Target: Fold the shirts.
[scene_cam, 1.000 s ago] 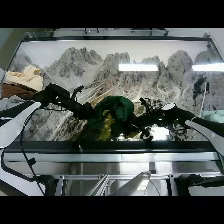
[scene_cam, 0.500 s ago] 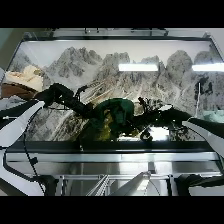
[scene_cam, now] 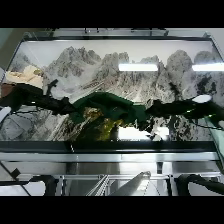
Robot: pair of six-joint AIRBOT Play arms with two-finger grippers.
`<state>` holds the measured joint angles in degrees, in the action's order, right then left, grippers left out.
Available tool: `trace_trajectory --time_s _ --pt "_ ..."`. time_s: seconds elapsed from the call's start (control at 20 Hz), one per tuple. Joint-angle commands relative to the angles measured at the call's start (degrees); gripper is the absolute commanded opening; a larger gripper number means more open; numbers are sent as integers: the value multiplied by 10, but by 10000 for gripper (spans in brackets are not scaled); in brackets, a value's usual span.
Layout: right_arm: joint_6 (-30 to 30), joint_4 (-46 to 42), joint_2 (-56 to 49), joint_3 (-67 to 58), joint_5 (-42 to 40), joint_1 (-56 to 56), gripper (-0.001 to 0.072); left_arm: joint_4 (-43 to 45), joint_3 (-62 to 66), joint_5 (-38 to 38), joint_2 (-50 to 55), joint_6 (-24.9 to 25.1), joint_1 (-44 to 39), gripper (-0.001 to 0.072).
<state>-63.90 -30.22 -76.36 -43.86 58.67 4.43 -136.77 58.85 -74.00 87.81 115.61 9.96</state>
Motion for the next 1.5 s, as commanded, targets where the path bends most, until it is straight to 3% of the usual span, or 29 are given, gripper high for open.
trace_trajectory --time_s 0.0,0.25,0.45,0.5,0.55,0.6,0.75,1.05,1.45 --pt "-12 -26 80 -4 11 141 28 1 -21 -23 -82 11 96 27" --pt "-5 -26 166 -29 23 293 28 1 50 -59 -183 11 198 27" --pt "11 -19 184 -29 46 295 38 2 67 -72 -202 10 196 27" --pt "11 -19 181 -29 54 281 190 2 66 -77 -197 10 187 28" --pt "11 -19 176 -28 59 262 429 2 66 -78 -189 10 172 30" --pt "11 -20 169 -27 61 238 482 3 66 -78 -179 11 155 36" --pt "7 -19 132 -10 41 137 482 8 67 -70 -136 10 107 713" --pt "0 52 -23 -2 -32 -84 481 7 67 -77 -31 9 118 711" --pt "135 359 -198 -4 -60 -242 477 7 67 -99 62 17 146 711"
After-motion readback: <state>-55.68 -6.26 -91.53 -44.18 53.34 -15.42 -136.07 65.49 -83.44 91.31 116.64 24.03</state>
